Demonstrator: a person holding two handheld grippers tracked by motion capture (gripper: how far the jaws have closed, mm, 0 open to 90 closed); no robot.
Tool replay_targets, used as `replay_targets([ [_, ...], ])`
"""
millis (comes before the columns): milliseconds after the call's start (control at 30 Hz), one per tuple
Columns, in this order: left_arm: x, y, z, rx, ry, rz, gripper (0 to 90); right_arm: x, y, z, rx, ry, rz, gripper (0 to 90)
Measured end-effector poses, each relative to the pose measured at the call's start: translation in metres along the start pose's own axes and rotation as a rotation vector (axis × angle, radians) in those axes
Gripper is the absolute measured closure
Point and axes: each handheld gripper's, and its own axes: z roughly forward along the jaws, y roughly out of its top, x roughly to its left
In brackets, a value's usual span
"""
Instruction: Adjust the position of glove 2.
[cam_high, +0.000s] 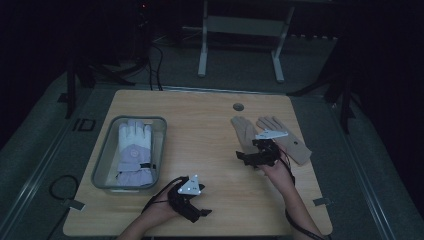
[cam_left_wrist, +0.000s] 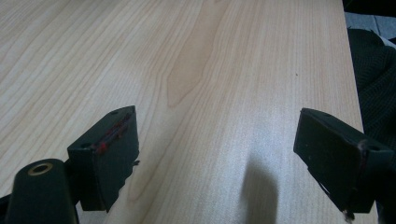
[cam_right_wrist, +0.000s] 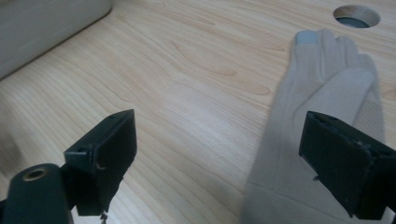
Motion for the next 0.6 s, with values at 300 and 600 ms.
replay_targets([
  [300, -0.001, -0.001, -0.001, -0.018, 0.01, -0.004, 14.4, -0.028, 0.002, -0.002, -0.056, -0.076, 0.0, 29.6],
  [600, -0.004, -0.002, -0.002, -0.01, 0.011, 0.011, 14.3, -0.057, 0.011, 0.017, 0.003, -0.122, -0.03, 44.5],
])
